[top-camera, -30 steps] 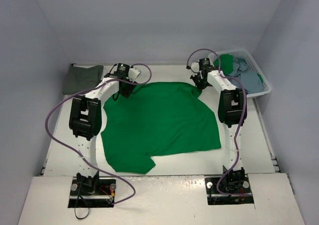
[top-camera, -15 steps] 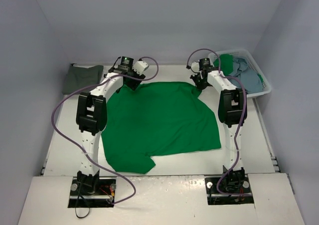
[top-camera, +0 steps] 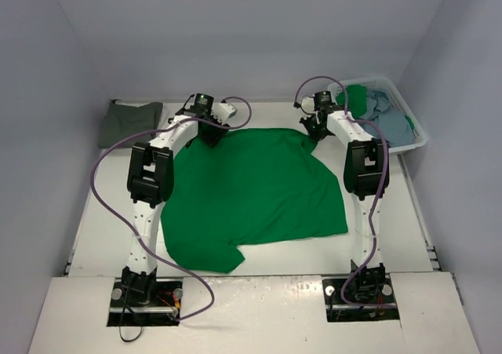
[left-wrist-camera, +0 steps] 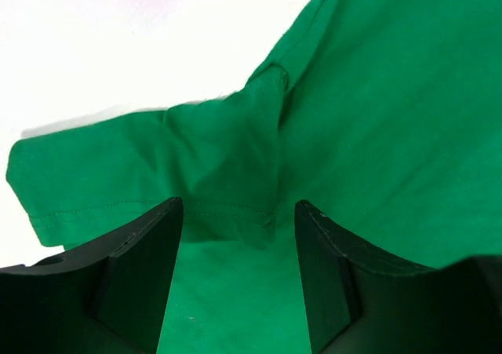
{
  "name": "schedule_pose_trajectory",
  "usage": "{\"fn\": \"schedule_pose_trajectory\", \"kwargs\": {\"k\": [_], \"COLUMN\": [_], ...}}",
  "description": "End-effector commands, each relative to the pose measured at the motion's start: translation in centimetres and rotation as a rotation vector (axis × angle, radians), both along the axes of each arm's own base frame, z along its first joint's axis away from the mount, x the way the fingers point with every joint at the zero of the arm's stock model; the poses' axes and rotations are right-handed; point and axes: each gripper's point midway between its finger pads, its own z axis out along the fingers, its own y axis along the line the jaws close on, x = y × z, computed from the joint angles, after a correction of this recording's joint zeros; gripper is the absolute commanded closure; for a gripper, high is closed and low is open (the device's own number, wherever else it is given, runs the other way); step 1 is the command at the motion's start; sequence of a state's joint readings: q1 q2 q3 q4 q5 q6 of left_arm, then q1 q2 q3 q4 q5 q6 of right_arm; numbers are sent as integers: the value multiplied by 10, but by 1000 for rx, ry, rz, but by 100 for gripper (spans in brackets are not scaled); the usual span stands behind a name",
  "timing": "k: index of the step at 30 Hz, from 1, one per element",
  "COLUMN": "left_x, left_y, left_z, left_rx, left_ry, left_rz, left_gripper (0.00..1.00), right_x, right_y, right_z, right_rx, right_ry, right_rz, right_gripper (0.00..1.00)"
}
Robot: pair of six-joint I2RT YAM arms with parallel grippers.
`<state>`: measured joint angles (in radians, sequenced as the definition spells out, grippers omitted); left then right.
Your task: Fold and stack the t-shirts
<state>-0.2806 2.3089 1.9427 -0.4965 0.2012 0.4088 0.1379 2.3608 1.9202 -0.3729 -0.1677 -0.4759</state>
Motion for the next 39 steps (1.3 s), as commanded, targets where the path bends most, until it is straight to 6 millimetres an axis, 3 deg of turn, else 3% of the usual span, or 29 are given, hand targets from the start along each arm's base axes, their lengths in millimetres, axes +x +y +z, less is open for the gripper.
{"fn": "schedule_pose_trajectory", "kwargs": {"k": [1, 4, 9, 19, 24, 26, 31, 39], "left_x": [15, 14, 14, 13, 11, 12, 15, 19], "left_y": [-9, -9, -7, -7, -5, -4, 1, 7], "left_z": [43, 37, 28, 23, 22, 22, 33, 73], "left_rx": [-27, -23, -13, -5, -1, 7, 22, 24], "left_ry": [-95, -85, -70, -48, -38, -39, -70, -146], "left_rz": [-19, -18, -15, -14, -9, -4, 20, 57], "left_gripper": [47, 49, 68, 72, 87, 100, 100, 100], "right_x": [-10, -11, -12, -13, -12, -10, -2, 13], "right_y": [1, 2, 3, 3, 0, -1, -5, -16], "right_z": [4, 3, 4, 6, 0, -1, 2, 11], "right_rx": [23, 27, 34, 33, 21, 16, -9, -77], "right_ry": [24, 24, 27, 24, 25, 19, -9, -61], "right_rz": [-1, 1, 4, 5, -2, -3, -18, -25], "right_gripper": [100, 100, 100, 100, 100, 100, 100, 100]}}
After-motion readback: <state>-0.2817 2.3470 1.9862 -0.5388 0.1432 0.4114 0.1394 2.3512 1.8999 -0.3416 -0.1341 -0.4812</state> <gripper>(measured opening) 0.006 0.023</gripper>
